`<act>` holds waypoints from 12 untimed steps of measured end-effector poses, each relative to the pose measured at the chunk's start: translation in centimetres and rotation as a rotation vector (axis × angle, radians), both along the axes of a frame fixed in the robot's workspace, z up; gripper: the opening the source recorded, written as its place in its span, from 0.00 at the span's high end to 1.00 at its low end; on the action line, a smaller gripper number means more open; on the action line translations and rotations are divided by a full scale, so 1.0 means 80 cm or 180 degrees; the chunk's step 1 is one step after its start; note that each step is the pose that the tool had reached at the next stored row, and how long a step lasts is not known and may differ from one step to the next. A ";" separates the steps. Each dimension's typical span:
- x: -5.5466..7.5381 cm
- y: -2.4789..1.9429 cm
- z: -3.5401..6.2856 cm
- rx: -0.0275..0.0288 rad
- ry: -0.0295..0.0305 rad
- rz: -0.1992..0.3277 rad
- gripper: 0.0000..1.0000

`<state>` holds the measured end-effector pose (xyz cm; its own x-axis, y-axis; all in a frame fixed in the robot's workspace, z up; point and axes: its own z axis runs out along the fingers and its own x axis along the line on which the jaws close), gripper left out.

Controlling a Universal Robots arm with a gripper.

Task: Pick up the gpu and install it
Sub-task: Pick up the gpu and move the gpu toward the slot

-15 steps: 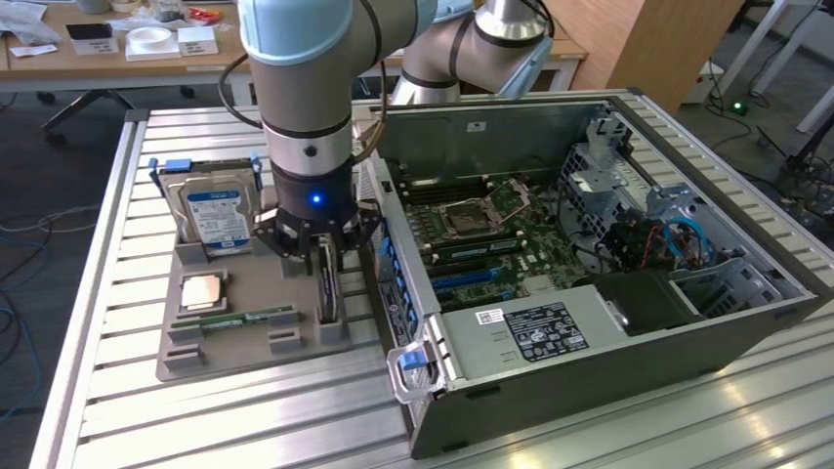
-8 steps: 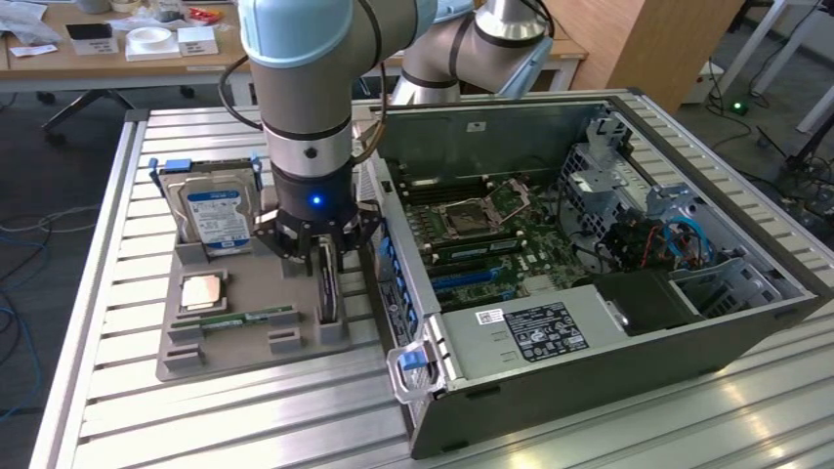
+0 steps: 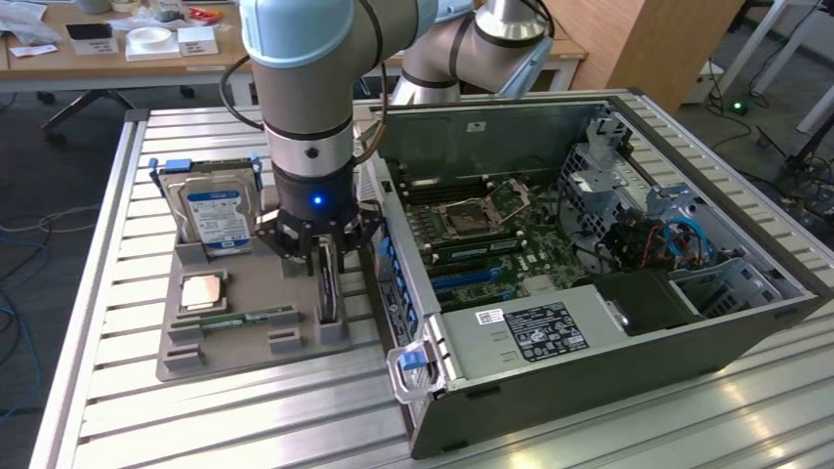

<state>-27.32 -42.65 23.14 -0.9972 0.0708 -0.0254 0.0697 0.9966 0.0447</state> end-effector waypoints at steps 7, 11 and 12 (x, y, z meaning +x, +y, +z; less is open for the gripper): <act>0.000 0.0000 0.000 0.0000 0.0000 0.0000 0.65; 0.000 0.0000 0.000 0.0000 0.0000 0.0000 0.65; 0.000 0.0000 0.000 0.0000 0.0000 0.0000 0.65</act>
<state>-27.35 -42.65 23.15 -0.9972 0.0708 -0.0253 0.0697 0.9966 0.0445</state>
